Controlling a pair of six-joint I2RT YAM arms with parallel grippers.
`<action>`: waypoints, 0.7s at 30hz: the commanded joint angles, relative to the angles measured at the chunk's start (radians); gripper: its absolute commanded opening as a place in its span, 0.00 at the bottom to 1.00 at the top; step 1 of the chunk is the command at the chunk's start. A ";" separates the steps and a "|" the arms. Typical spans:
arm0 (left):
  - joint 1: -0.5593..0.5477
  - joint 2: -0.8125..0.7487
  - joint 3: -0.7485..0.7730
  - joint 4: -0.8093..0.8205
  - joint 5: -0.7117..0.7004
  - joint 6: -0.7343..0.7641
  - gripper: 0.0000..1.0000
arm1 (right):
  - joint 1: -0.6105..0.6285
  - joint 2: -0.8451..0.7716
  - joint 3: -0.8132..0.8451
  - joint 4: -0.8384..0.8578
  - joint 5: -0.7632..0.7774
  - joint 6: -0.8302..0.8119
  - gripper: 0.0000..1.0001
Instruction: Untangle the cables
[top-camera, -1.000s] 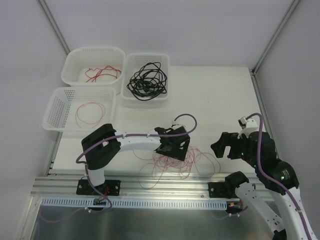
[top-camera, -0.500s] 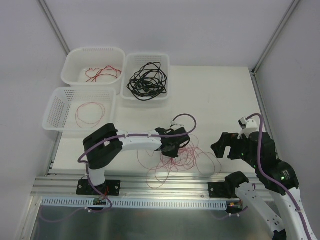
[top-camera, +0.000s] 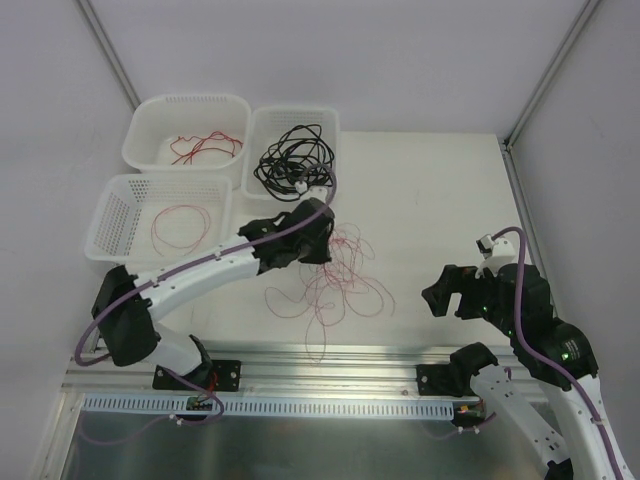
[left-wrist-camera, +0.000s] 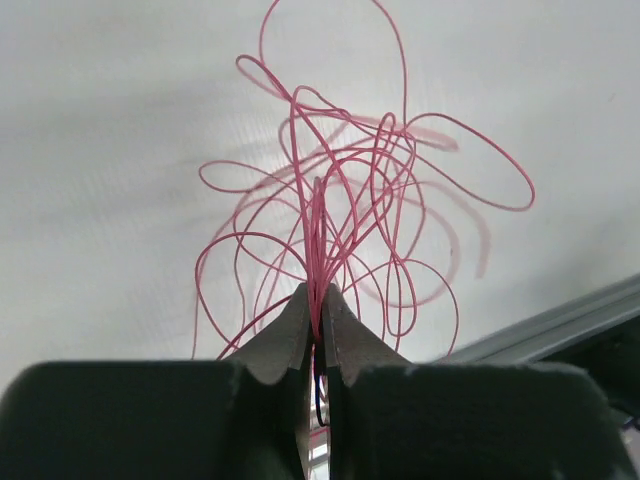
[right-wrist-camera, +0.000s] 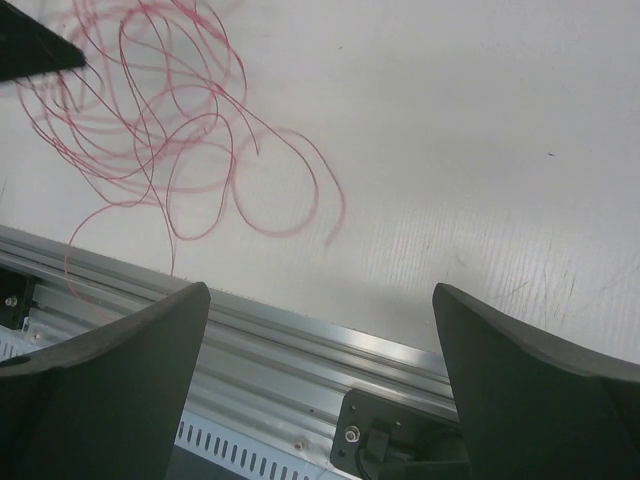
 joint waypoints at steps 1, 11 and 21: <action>0.068 -0.114 0.068 -0.031 -0.029 0.085 0.00 | 0.001 0.006 -0.003 -0.001 0.016 0.013 1.00; 0.191 -0.294 0.408 -0.168 -0.212 0.289 0.04 | 0.001 0.037 0.000 0.019 0.004 0.019 1.00; 0.445 -0.339 0.605 -0.254 -0.413 0.477 0.00 | 0.001 0.057 0.013 0.031 -0.011 0.027 1.00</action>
